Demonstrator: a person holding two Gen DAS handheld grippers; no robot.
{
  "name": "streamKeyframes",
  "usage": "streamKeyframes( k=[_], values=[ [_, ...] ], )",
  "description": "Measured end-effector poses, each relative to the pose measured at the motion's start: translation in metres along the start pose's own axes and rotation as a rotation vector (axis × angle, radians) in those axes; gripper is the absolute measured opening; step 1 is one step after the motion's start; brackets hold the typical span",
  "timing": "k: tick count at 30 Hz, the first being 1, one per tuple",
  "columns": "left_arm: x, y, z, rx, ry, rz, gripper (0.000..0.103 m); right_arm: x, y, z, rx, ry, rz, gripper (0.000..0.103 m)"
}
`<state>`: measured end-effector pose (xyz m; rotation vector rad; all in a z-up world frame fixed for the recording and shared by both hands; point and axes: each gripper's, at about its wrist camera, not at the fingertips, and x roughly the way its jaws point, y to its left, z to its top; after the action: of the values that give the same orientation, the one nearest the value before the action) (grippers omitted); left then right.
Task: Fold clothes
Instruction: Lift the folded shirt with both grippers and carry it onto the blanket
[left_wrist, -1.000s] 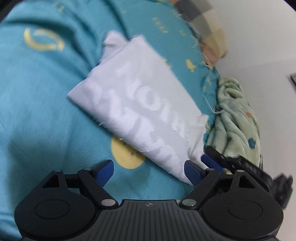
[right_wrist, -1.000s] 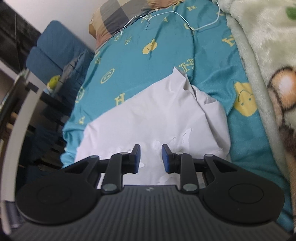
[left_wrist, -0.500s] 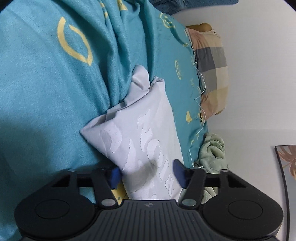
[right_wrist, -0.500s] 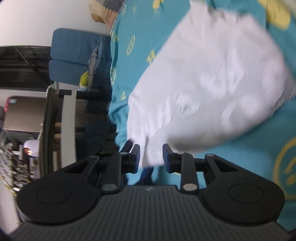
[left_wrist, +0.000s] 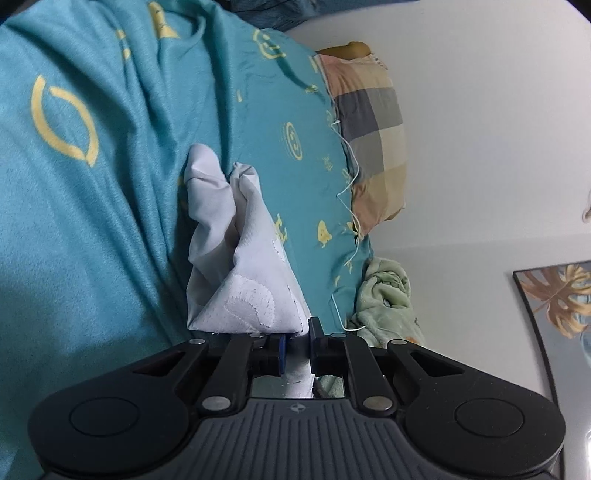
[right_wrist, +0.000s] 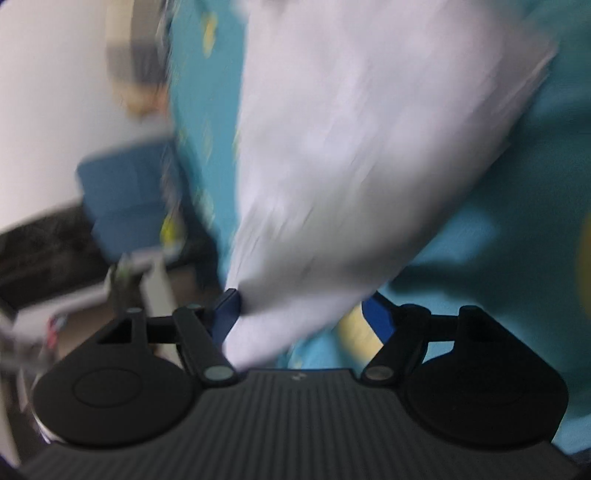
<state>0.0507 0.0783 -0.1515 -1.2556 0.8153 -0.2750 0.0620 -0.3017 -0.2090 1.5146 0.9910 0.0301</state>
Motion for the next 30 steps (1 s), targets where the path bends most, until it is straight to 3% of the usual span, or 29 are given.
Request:
streamKeyframes(
  k=[4, 7, 9, 10, 12, 13, 15, 17, 20, 30],
  values=[
    [0.001, 0.007, 0.002, -0.033, 0.006, -0.011, 0.012, -0.016, -0.013, 0.018, 0.113, -0.120, 0.025, 0.075],
    [0.003, 0.010, 0.004, -0.049, 0.010, -0.014, 0.014, -0.019, 0.000, 0.015, 0.049, -0.154, -0.002, 0.062],
    [0.004, 0.013, 0.009, -0.054, 0.018, 0.010, 0.024, -0.020, 0.004, 0.012, 0.008, -0.166, -0.032, 0.035],
    [0.006, 0.014, 0.010, -0.059, 0.028, 0.028, 0.038, -0.020, 0.004, 0.012, -0.005, -0.168, -0.045, 0.029],
    [0.010, 0.020, 0.009, -0.085, 0.049, 0.046, 0.056, -0.022, 0.005, 0.012, -0.036, -0.170, -0.060, 0.023],
    [0.012, 0.023, 0.008, -0.093, 0.054, 0.051, 0.057, -0.024, 0.006, 0.013, -0.062, -0.172, -0.062, 0.023],
    [0.015, 0.029, 0.008, -0.105, 0.061, 0.060, 0.055, -0.027, 0.012, 0.011, -0.129, -0.167, -0.072, 0.020],
    [0.016, 0.030, 0.007, -0.104, 0.048, 0.064, 0.030, -0.029, 0.018, 0.010, -0.162, -0.157, -0.062, 0.020],
    [0.013, 0.027, 0.007, -0.096, 0.022, 0.041, 0.016, -0.032, 0.021, 0.013, -0.147, -0.112, -0.051, 0.022],
    [-0.001, 0.022, 0.008, -0.072, -0.004, -0.044, 0.012, -0.035, 0.014, 0.024, -0.031, -0.055, 0.044, 0.024]
  ],
)
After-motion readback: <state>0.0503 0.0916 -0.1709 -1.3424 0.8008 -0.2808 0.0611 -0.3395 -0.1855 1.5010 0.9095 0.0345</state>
